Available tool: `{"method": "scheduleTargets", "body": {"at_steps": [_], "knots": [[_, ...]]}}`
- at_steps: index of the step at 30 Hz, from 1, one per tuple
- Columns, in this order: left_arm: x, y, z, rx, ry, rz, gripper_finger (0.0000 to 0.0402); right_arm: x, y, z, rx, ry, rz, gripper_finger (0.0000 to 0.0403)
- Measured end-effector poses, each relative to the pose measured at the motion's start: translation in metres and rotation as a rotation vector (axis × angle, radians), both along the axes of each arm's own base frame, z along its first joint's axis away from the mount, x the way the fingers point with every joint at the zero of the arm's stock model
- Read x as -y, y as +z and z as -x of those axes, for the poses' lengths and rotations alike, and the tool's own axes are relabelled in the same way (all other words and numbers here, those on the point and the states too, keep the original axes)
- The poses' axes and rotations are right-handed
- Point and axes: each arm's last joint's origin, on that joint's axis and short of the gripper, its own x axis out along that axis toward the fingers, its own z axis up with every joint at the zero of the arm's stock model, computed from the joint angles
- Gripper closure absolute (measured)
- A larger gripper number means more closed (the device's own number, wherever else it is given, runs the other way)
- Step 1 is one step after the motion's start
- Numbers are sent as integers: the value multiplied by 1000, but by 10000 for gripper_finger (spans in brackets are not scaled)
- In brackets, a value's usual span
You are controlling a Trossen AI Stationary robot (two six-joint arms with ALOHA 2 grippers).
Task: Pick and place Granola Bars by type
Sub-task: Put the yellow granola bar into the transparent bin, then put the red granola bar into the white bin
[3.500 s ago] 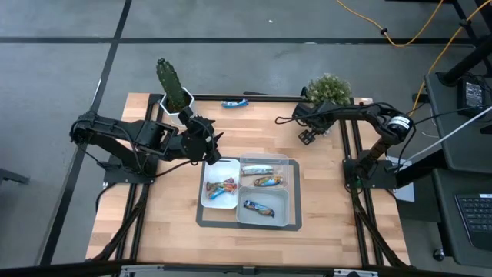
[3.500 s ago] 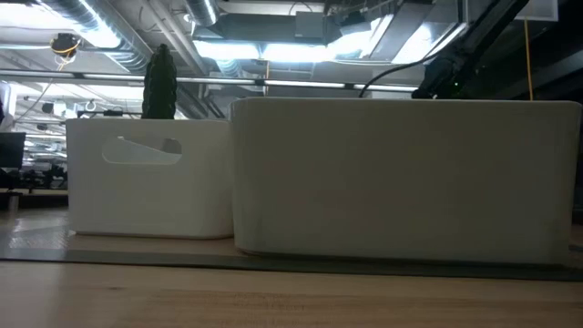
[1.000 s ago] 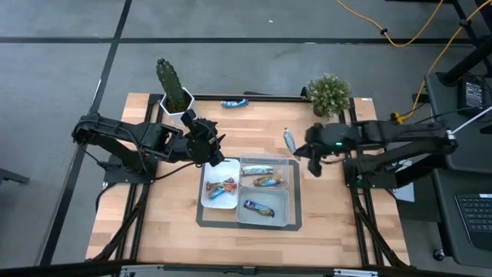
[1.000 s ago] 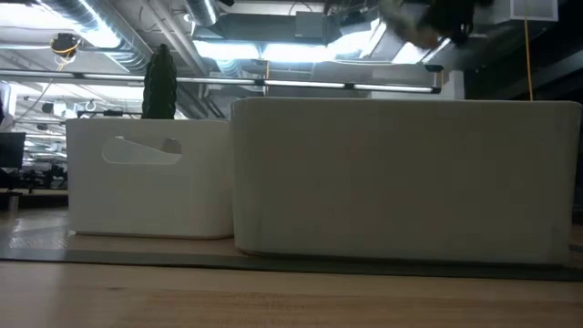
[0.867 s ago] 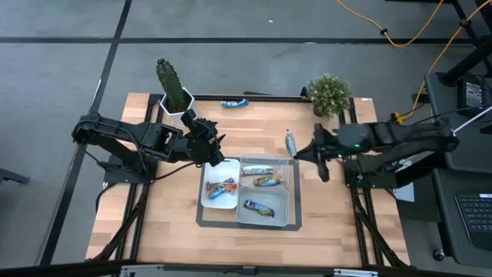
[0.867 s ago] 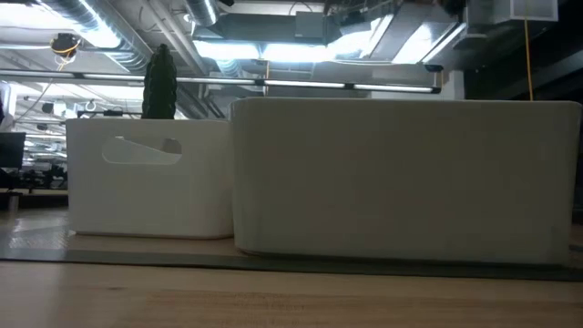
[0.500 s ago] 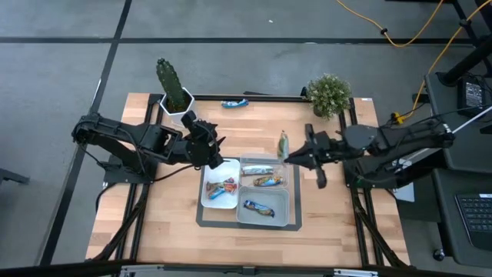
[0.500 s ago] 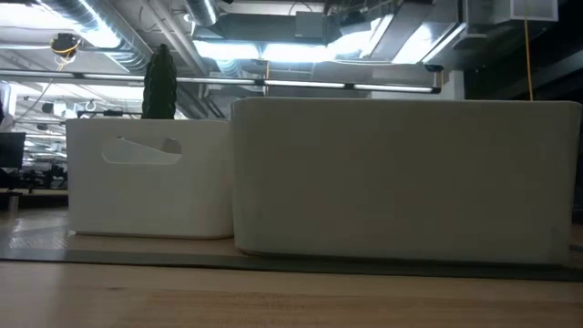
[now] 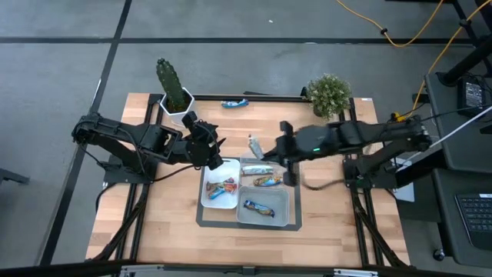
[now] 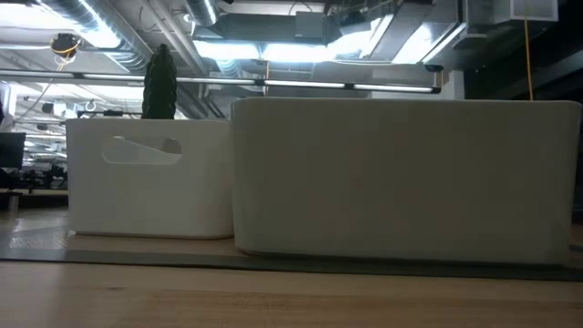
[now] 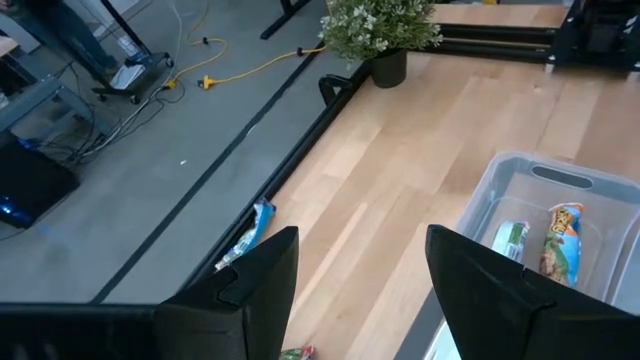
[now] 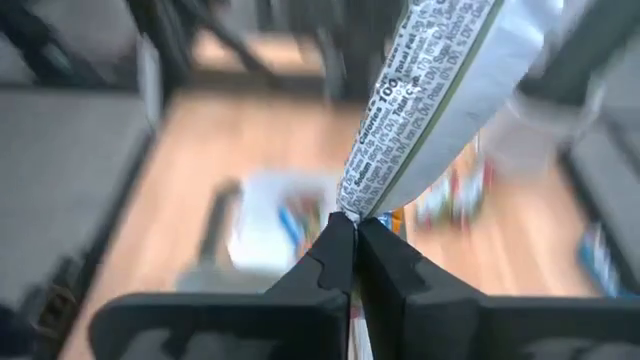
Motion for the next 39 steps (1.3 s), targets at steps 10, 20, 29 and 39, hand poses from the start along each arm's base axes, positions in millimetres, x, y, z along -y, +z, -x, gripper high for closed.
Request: {"method": "scheduleTargets", "body": {"at_steps": [10,20,29,39], "knots": [[2,0,1,-20,-25,-21,190,12,-140,-30,-450,-140,-46,391],[2,0,1,-20,-26,-20,190,14,-152,-27,-481,-228,-119,342],[0,1,2,-82,-56,-105,190,19,-126,-12,-408,-234,-133,222],[-34,-10,18,-348,-18,-90,190,32,-69,20,-121,-345,146,180]]}}
